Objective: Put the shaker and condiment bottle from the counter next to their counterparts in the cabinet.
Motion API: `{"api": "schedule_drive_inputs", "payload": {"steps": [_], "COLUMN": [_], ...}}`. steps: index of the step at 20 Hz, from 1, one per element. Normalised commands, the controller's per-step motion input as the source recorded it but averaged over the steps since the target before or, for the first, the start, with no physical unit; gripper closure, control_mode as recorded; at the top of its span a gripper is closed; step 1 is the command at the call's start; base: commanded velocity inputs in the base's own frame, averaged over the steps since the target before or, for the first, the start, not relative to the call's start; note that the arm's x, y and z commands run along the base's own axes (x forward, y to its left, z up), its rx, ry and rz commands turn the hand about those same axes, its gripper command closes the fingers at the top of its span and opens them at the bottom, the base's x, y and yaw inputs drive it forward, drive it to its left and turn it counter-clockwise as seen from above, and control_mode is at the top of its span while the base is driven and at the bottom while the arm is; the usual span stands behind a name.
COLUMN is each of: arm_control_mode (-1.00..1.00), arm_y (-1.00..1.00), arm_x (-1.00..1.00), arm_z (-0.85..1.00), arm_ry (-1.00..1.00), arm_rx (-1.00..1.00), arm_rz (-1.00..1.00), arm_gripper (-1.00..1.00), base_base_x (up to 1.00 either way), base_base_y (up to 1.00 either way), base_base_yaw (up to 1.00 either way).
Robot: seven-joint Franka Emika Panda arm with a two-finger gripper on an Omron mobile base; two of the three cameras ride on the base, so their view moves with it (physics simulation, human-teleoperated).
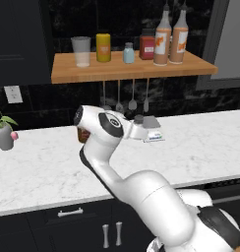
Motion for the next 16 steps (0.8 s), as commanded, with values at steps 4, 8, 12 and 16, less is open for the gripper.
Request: {"api": "schedule_drive_inputs", "payload": {"steps": [4, 8, 12, 16], "arm_control_mode": [-1.00, -1.00, -1.00, -1.00], "arm_y": [-0.12, -0.04, -0.19, -0.18], "arm_x": [0.00, 0.00, -0.22, -0.18], "arm_z": [0.97, 1.00, 0.76, 0.73], "arm_ry": [0.10, 0.08, 0.00, 0.02], "arm_rx": [0.00, 0.00, 0.00, 0.00], "arm_rz": [0.20, 0.19, 0.14, 0.11], "arm_gripper": [1.00, 1.00, 1.00, 1.00], "base_base_x": [0.00, 0.00, 0.00, 0.00], "base_base_y": [0.00, 0.00, 0.00, 0.00], "base_base_yaw": [0.00, 0.00, 0.00, 0.00]}}
